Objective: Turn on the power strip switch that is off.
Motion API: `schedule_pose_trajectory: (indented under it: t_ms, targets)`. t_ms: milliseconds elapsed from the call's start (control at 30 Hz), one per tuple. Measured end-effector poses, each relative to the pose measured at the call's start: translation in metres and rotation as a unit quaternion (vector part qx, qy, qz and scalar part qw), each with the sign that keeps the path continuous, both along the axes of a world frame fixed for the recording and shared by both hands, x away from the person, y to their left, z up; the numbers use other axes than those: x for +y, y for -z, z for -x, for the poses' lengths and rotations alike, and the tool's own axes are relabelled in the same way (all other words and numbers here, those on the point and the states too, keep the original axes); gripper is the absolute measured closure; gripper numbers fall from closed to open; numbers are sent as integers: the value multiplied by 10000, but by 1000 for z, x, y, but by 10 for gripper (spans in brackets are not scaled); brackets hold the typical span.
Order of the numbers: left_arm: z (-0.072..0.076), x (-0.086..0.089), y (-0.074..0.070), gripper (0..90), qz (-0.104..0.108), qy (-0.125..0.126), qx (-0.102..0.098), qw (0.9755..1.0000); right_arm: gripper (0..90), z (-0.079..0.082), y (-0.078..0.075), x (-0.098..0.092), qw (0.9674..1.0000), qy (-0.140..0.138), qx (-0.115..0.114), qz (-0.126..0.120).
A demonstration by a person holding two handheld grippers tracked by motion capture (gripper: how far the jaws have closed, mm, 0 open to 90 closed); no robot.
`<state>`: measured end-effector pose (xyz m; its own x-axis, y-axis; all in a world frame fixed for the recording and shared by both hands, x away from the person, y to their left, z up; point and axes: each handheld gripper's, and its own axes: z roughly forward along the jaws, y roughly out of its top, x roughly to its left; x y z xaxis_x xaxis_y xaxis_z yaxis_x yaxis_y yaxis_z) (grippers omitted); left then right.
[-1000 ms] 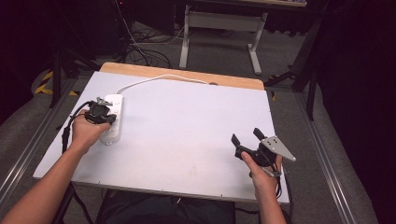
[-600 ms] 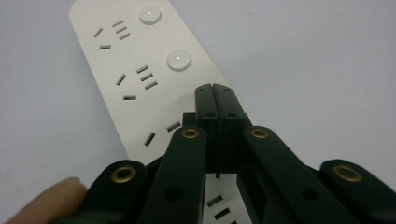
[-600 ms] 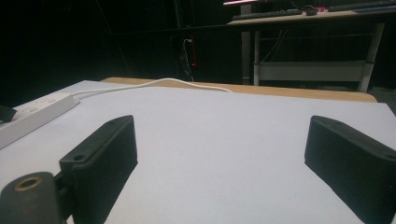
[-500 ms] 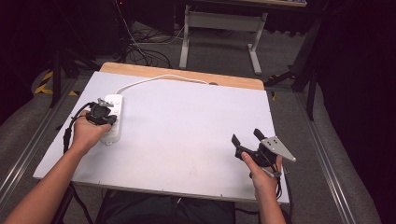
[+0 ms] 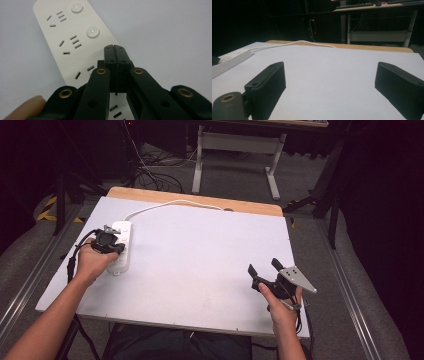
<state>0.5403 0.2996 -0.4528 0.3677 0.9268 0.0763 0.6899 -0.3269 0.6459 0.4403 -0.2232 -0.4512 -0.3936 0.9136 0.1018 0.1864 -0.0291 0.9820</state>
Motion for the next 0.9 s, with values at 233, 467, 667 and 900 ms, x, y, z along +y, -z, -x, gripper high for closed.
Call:
schedule_pose_trajectory:
  t_ms: [233, 467, 667, 900]
  targets:
    - [-1, 1, 0, 900, 50, 29, 23, 10000, 104, 0, 0, 0, 10000, 6, 14, 0]
    - [-1, 1, -1, 900, 51, 37, 31, 10000, 106, 0, 0, 0, 10000, 2, 12, -4]
    - [0, 1, -1, 883, 48, -1, -28, 10000, 107, 0, 0, 0, 10000, -20, 18, 1]
    - [-2, 6, -2, 885, 216, 2, 56, 9998, 108, -1, 1, 0, 10000, -25, 39, 21]
